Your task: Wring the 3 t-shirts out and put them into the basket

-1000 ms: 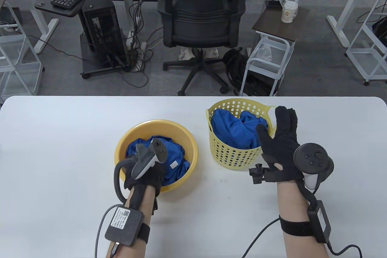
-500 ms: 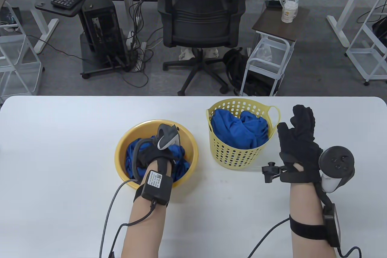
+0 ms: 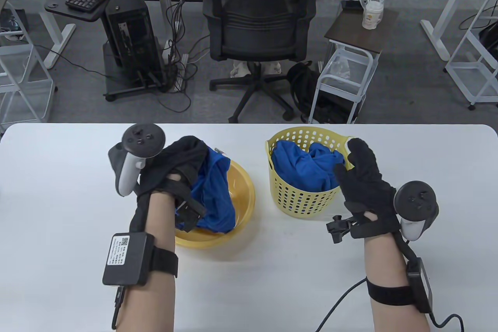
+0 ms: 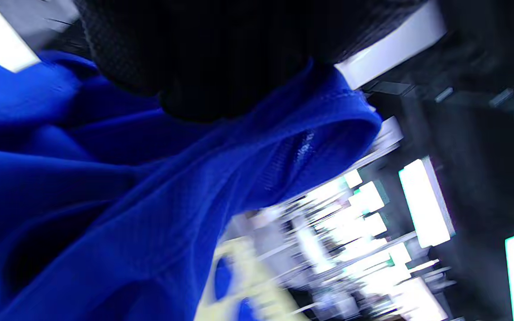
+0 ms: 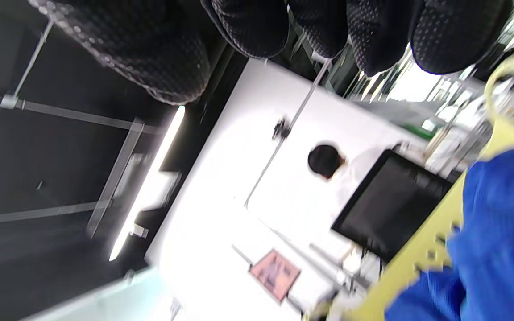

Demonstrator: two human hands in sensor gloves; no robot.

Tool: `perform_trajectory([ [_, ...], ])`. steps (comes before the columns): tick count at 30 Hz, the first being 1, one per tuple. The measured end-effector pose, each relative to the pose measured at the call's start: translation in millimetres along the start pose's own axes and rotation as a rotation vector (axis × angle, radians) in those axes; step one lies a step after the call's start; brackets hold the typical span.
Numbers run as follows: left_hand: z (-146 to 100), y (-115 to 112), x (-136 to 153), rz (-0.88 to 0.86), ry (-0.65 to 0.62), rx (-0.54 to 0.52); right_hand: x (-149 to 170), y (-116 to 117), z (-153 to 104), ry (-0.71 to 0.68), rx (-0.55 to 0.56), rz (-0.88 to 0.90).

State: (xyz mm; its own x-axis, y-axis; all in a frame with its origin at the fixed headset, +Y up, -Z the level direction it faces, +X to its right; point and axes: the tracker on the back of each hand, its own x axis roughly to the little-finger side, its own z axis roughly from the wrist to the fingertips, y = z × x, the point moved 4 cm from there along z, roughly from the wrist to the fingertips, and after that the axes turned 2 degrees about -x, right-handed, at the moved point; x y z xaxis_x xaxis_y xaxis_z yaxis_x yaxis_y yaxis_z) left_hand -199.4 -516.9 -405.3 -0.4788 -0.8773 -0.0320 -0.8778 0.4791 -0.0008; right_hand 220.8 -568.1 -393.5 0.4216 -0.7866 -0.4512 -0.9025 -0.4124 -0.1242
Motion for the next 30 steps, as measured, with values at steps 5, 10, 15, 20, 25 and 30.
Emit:
perform_trajectory([
  [5,-49.7,21.0,-71.3,-0.235,-0.295,0.062,-5.3,57.1,1.0,-0.049,-0.291,-0.027],
  [10,-97.1,16.8,-134.5,-0.273,-0.508,0.149,-12.5,112.0,-9.2,-0.123,-0.473,-0.183],
  [15,-134.1,-16.7,-168.1,-0.355,-0.633,0.337,-24.2,162.6,-29.9,-0.249,-0.524,-0.050],
  [20,-143.9,-34.1,-163.8,-0.451,-0.637,0.386,-33.7,201.7,-48.7,-0.235,-0.580,0.200],
  [25,-140.7,29.7,-122.0,-0.544,-0.595,0.180,-32.9,178.9,-37.1,-0.098,-0.517,0.264],
  [30,-140.5,108.5,-37.4,-0.357,-0.379,-0.170,7.2,91.0,-4.8,0.178,-0.206,0.409],
])
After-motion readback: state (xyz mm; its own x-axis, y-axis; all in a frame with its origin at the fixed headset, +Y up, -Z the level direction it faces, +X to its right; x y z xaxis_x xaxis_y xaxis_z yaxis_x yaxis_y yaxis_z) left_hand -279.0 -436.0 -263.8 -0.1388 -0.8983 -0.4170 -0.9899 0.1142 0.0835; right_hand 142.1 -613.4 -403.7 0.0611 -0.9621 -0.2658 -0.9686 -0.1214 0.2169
